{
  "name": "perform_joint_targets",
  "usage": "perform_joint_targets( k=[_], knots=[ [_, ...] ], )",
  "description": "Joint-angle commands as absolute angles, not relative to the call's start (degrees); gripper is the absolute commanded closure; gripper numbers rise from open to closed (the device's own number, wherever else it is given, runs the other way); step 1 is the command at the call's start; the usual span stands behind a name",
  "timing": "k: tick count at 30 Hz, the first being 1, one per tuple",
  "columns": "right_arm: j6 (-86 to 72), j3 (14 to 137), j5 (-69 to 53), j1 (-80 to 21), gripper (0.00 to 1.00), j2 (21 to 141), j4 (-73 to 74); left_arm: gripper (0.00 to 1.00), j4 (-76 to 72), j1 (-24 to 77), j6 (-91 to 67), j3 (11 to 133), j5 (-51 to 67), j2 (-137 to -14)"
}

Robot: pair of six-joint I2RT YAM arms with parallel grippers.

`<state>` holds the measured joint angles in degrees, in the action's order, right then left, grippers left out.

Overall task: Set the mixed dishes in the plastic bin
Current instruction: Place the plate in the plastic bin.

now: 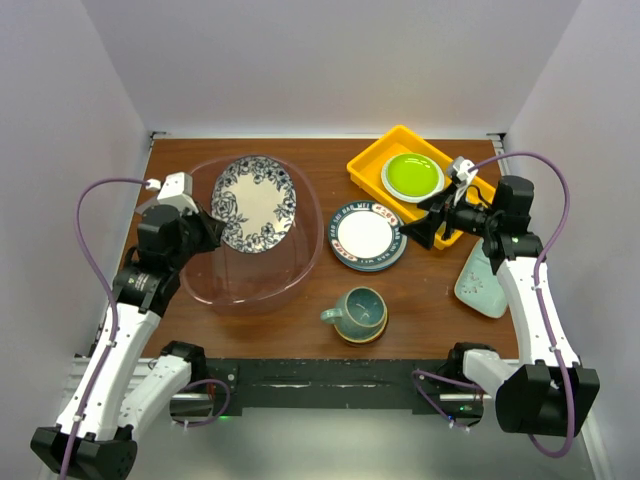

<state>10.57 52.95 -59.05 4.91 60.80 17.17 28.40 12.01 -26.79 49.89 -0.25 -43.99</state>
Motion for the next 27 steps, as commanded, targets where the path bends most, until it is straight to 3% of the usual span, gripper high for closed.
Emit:
perform_joint_targets(
  k=[1,14,27],
  knots=[
    [11.7,54.1,-58.8,5.1,0.02,61.0,16.9,1.0,17.2,11.7,-28.4,51.3,0.2,-42.5],
    [11.7,54.2,-58.8,5.1,0.02,61.1,17.0,1.0,15.2,11.7,-29.2,50.5,0.2,-44.9],
    [12.0,54.4,-59.1,5.1,0.02,60.6,17.4,1.0,8.6,9.1,-34.5,46.9,3.2,-56.8]
  ],
)
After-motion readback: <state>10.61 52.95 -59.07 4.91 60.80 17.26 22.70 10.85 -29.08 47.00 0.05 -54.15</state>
